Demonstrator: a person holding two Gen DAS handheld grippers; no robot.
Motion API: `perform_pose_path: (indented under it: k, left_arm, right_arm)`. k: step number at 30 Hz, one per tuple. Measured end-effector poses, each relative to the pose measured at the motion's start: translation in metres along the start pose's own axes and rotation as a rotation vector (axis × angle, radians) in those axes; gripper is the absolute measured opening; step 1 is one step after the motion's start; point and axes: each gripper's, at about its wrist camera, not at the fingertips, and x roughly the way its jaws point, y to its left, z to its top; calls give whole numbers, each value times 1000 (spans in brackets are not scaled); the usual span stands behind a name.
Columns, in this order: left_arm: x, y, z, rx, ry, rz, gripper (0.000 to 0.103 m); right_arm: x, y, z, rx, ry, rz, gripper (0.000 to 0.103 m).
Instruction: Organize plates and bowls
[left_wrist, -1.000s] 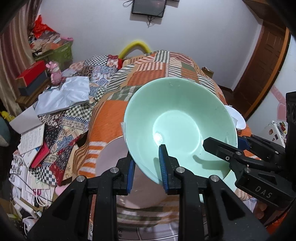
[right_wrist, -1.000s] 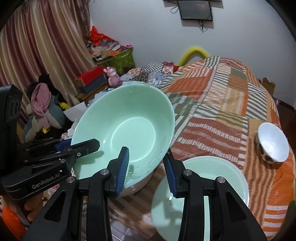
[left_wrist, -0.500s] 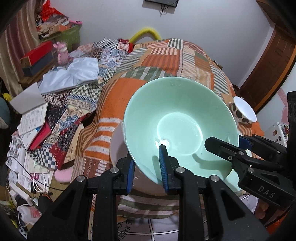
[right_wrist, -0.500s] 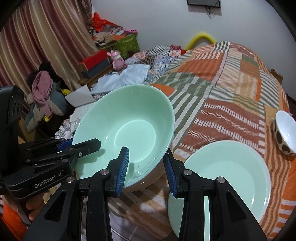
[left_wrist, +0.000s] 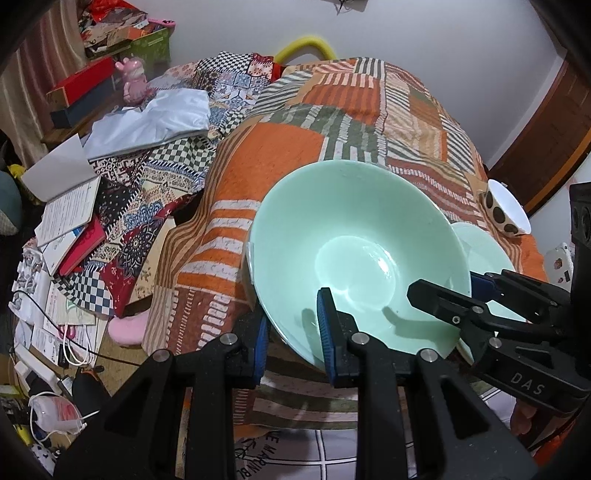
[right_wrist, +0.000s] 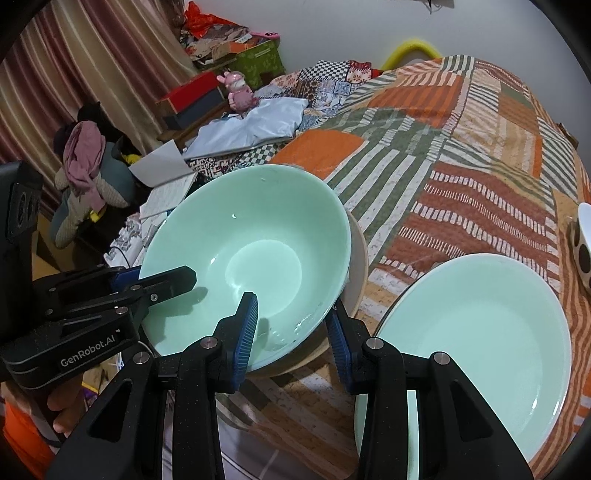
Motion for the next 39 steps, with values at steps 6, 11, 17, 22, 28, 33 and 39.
perform_pose_path:
  k: [6, 11, 17, 22, 28, 33, 39]
  left_arm:
    - [7, 4, 1, -7, 12, -6, 24]
    - [13, 3, 3, -7, 22, -4, 24]
    - [20, 2, 4, -13, 41, 5, 24]
    - [23, -6, 4, 20, 40, 35, 24]
    - [21, -14, 7, 57, 53, 69, 25]
    - [18, -22, 9, 89, 66, 87, 30]
    - [14, -19, 16, 49, 91, 103, 31]
  right_arm:
    - [-2, -3, 0, 2, 1, 8, 35]
    - [-5, -4, 0, 1, -4, 9, 35]
    - [-8, -10, -1, 2, -8, 2, 35]
    - [-7, -13, -4, 7, -8, 8, 35]
    - [-14, -19, -5, 17, -20, 24, 35]
    - [-27, -23, -5, 13, -49, 25, 35]
    - [-48, -40, -5, 18, -100, 10, 35]
